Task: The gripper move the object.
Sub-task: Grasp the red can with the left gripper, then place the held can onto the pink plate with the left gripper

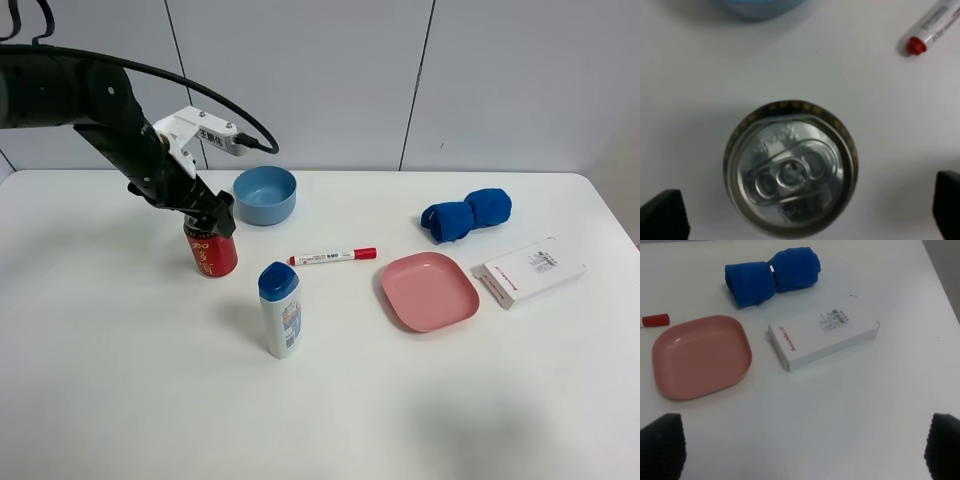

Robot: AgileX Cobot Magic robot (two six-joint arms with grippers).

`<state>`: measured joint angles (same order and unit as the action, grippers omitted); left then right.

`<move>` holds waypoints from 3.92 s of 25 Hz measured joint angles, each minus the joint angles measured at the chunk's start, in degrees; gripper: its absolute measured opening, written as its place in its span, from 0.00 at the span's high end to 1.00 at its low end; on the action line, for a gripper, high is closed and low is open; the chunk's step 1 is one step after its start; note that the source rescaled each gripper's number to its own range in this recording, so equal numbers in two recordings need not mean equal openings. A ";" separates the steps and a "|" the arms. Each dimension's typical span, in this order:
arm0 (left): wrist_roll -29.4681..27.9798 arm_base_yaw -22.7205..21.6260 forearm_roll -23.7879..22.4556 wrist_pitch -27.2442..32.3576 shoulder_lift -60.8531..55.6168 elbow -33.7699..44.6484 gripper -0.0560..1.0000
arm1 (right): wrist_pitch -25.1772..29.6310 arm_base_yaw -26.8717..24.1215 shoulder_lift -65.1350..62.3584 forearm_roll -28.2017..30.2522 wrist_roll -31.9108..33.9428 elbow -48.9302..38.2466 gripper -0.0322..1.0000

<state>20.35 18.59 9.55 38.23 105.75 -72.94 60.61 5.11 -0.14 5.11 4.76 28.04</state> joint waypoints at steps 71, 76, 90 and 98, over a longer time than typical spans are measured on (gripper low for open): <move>2.18 33.44 -3.51 13.75 8.82 -30.00 0.92 | -0.05 0.00 0.00 0.00 0.00 0.00 0.00; 6.66 34.38 -3.37 11.64 12.07 -30.00 0.92 | -0.05 0.00 0.00 0.00 0.00 0.00 0.00; 16.73 34.38 -3.61 4.70 20.92 -30.00 0.92 | -0.05 0.00 0.00 0.00 0.00 0.00 0.00; 21.85 34.38 -4.02 1.70 23.56 -32.43 0.92 | -0.05 0.00 0.00 0.00 0.00 0.00 0.00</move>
<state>42.20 52.97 5.53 39.93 129.31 -105.37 60.56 5.11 -0.14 5.11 4.76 28.04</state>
